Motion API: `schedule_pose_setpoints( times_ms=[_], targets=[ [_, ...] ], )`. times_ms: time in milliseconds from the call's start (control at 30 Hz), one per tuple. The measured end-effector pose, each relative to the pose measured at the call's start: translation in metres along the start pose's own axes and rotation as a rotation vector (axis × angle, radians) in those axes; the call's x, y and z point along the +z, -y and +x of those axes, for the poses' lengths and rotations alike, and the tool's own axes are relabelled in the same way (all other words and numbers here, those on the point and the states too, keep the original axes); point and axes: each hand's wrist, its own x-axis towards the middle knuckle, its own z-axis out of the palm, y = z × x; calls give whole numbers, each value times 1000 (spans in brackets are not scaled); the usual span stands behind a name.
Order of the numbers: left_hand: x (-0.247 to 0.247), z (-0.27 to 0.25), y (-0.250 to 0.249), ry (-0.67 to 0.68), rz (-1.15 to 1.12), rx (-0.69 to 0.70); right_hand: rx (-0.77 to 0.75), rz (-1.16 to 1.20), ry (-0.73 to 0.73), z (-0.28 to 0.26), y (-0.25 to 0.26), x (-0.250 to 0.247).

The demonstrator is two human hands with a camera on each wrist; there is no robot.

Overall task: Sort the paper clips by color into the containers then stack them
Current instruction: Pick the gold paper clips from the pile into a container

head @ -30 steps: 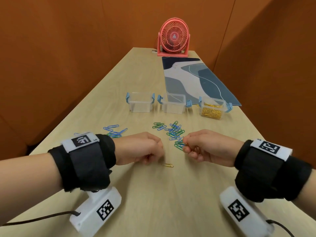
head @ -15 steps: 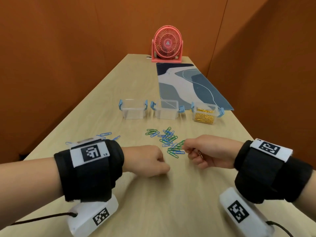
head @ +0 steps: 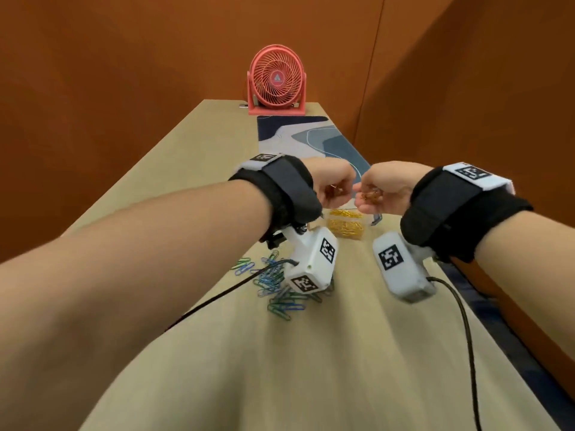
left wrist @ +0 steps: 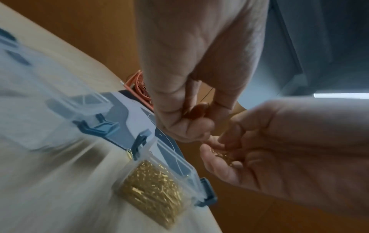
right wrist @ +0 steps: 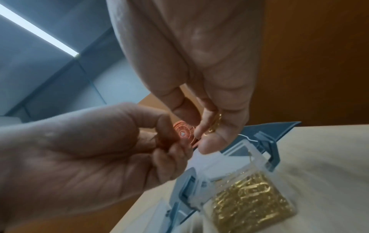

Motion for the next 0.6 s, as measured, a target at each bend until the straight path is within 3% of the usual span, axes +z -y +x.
schedule_pose_setpoints(
  times_ms=[100,233,333,467,600],
  targets=[
    [12,26,-3,-59,65,28,12,27,-58,12,3,0],
    [14,45,-2,-123,248,51,14,74,16,30,-1,-3],
    [9,46,-3,-69,383,77,91,-15,13,30,0,-4],
    [4,44,-6,49,450,44,-14,-145,30,32,2,-7],
    [5,36,-9,-41,436,92,-51,-169,67,29,5,-6]
  ],
)
